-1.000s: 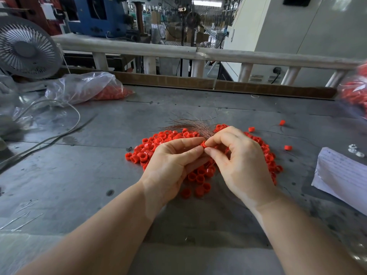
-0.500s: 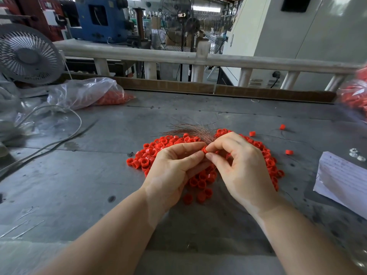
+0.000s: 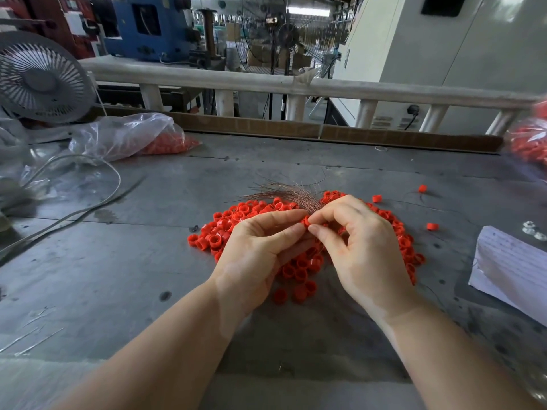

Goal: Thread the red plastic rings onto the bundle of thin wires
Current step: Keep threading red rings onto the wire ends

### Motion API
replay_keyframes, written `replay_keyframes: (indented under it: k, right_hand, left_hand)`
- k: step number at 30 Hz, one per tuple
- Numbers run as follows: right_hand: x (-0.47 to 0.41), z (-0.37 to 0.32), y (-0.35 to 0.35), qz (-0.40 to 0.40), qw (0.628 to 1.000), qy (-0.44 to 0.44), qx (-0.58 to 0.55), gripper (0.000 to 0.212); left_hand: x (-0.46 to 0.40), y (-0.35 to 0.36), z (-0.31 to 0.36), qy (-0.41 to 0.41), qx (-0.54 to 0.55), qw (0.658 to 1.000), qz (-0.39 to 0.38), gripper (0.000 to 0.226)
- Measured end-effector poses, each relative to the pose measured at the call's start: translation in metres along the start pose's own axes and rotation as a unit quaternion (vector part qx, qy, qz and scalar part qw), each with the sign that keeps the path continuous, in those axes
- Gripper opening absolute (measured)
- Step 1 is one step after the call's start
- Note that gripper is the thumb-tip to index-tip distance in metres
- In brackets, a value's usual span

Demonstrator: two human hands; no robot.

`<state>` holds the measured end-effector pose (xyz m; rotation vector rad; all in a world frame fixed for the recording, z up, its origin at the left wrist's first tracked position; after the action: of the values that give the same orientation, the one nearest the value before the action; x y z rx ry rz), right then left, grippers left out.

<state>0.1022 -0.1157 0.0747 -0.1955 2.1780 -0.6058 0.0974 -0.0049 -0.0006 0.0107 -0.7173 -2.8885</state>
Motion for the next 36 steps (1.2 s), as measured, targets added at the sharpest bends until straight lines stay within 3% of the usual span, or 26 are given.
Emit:
replay_keyframes:
  k: [16,36]
  right_hand:
    - [0.0005,0.0003,-0.0001,-0.009,1.0,0.006,0.004,0.003]
    - [0.0,-0.0036,-0.0021,-0.007,1.0,-0.01,-0.002,0.002]
  left_hand:
    - [0.0018,0.0008,0.0017,-0.01,-0.013,1.0,0.007,0.026]
    - [0.0022,0.0008,0.0032,0.002,-0.01,1.0,0.008,0.019]
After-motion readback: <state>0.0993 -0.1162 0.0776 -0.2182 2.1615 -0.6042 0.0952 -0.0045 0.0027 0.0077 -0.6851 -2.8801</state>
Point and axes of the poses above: each hand's wrist, its own x-axis away from the middle knuckle, its own y-axis out of the palm, z = x × y, the point moved 10 cm from there along -x, towards the middle knuckle, and after that the axes turned 6 degrees about -x, right-handed, at the moved point
